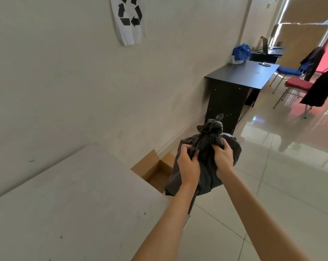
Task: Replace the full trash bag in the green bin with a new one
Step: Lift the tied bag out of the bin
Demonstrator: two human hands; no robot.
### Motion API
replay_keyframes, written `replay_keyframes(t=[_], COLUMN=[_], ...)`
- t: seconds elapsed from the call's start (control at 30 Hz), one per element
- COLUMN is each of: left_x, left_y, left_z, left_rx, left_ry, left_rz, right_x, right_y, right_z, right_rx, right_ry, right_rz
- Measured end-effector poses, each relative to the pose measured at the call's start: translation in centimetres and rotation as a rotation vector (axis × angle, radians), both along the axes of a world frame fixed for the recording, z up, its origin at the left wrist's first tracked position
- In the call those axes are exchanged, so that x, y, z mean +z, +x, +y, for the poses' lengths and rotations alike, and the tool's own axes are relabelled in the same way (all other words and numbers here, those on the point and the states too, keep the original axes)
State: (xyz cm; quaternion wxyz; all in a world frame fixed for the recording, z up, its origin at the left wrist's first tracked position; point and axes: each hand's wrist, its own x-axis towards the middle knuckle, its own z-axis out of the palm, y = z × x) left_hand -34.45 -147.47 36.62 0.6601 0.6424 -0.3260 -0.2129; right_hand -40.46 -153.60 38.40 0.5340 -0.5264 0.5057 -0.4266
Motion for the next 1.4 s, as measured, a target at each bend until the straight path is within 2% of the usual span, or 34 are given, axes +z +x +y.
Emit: replay_keyframes(t=[0.17,0.33,0.57,0.73,0.83,0.97,1.1,1.2,1.27,1.4], left_x=[-4.2,-10.4,-18.9,-27.9,-33.8,-40.6,-44.8,-46.9,-47.5,-46.9], left_y=[2.7,7.7,16.6,21.9,24.8,27.3,28.8,29.8,30.1,29.6], left_z=[-7.0,-13.2,-20.0,-24.5,-26.5,-28.5,-29.3,-29.8,-30.4,-31.4], left_rx=[0.118,0.214,0.281,0.432,0.569,0.654,0.693,0.558,0.455,0.416], left_ry=[0.068,0.212,0.544,0.790,0.990,0.919,0.844,0.789,0.824,0.958], left_rz=[0.055,0.143,0.222,0.301,0.295,0.452,0.493,0.624,0.720,0.716], right_x=[-3.1,-9.9,-20.5,-29.6,-35.7,-42.9,-47.6,-49.5,-50.1,-49.4], right_y=[3.1,8.6,17.7,24.1,27.7,30.9,32.9,33.4,33.5,33.6], right_z=[-6.4,-13.5,-21.5,-27.0,-29.7,-32.3,-33.8,-34.2,-34.3,-33.8], right_rx=[0.152,0.237,0.370,0.505,0.675,0.872,0.986,1.036,1.033,1.020], right_ry=[0.234,0.412,0.567,0.543,0.495,0.468,0.431,0.424,0.438,0.462], right_rz=[-0.147,-0.134,0.054,0.304,0.411,0.527,0.644,0.721,0.774,0.823])
